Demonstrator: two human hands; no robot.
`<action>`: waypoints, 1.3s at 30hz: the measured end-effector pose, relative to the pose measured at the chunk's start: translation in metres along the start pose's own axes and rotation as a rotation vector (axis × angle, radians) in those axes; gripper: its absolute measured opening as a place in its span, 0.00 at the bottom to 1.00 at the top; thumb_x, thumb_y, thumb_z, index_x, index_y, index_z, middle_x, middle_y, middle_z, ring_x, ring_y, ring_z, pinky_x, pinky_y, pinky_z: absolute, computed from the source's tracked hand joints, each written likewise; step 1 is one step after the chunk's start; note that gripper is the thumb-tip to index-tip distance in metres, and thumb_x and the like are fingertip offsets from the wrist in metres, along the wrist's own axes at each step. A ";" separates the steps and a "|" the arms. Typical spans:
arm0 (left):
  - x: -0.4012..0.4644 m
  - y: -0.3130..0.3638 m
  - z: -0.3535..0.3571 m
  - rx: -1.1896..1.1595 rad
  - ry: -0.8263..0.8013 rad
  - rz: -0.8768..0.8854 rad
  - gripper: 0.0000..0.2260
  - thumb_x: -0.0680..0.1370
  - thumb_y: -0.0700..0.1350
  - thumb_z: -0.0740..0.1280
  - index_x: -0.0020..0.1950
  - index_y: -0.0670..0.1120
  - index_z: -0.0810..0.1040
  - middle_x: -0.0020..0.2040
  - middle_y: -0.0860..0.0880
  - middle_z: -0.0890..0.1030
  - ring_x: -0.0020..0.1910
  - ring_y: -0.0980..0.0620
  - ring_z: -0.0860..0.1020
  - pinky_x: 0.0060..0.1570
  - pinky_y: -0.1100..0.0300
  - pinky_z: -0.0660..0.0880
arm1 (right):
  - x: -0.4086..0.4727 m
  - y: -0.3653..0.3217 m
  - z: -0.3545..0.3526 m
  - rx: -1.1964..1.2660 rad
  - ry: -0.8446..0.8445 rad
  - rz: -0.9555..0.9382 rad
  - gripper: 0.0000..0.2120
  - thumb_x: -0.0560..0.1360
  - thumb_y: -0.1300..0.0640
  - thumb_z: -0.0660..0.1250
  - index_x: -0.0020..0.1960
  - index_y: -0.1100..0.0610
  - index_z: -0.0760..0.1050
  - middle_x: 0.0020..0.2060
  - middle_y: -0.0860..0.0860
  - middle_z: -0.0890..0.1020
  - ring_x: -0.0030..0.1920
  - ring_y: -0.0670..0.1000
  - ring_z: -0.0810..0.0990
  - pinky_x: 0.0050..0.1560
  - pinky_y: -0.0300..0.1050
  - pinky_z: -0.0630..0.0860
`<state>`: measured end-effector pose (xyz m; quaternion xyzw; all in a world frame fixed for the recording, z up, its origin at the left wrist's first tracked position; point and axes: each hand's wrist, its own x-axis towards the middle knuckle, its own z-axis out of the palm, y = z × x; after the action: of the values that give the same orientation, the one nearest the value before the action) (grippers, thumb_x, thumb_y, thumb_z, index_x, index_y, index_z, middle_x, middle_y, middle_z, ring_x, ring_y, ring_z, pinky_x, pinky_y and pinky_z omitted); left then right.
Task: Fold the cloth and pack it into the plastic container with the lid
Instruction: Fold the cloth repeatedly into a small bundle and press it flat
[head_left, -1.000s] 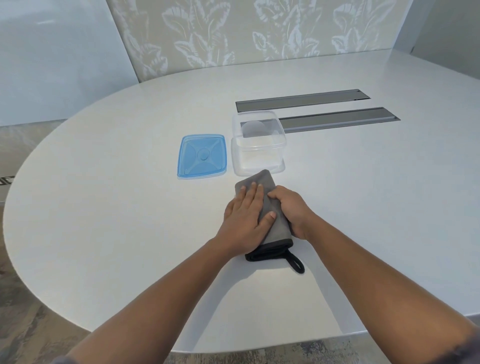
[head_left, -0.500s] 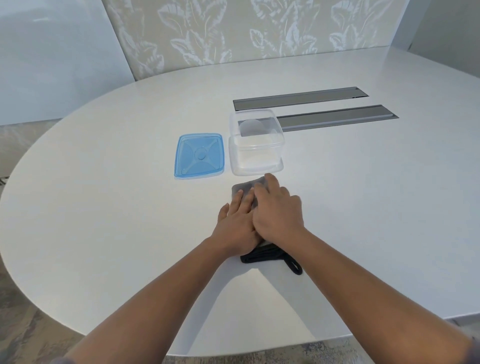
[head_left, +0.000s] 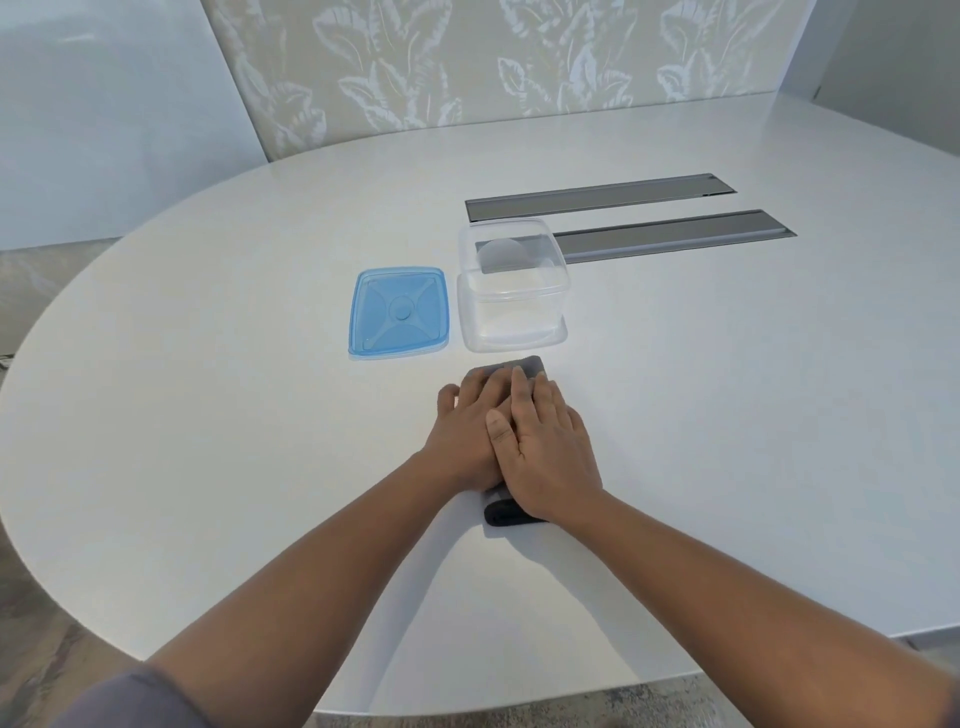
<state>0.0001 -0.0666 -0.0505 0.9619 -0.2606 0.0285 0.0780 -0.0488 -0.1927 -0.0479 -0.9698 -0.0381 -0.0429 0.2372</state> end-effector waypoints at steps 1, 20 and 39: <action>0.001 -0.001 0.000 0.044 -0.007 0.033 0.38 0.78 0.64 0.60 0.83 0.58 0.47 0.83 0.53 0.48 0.81 0.44 0.47 0.75 0.43 0.52 | 0.000 0.000 0.000 -0.009 0.001 0.009 0.38 0.79 0.34 0.36 0.83 0.53 0.45 0.83 0.58 0.53 0.82 0.55 0.48 0.80 0.53 0.49; 0.028 -0.019 0.009 -0.263 -0.120 -0.270 0.26 0.82 0.66 0.46 0.81 0.67 0.52 0.83 0.50 0.55 0.82 0.47 0.50 0.78 0.45 0.46 | -0.007 0.001 0.006 -0.135 -0.038 0.010 0.46 0.76 0.26 0.35 0.83 0.56 0.45 0.83 0.56 0.50 0.82 0.55 0.44 0.80 0.56 0.47; 0.020 -0.007 -0.018 -0.952 0.133 -0.791 0.09 0.78 0.51 0.67 0.46 0.48 0.71 0.44 0.53 0.77 0.43 0.54 0.77 0.34 0.60 0.71 | -0.008 0.004 0.005 -0.098 -0.063 0.005 0.50 0.74 0.23 0.32 0.83 0.56 0.47 0.83 0.55 0.46 0.82 0.56 0.45 0.80 0.55 0.48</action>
<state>0.0202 -0.0677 -0.0314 0.8415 0.1368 -0.0618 0.5190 -0.0561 -0.1944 -0.0548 -0.9812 -0.0411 -0.0136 0.1880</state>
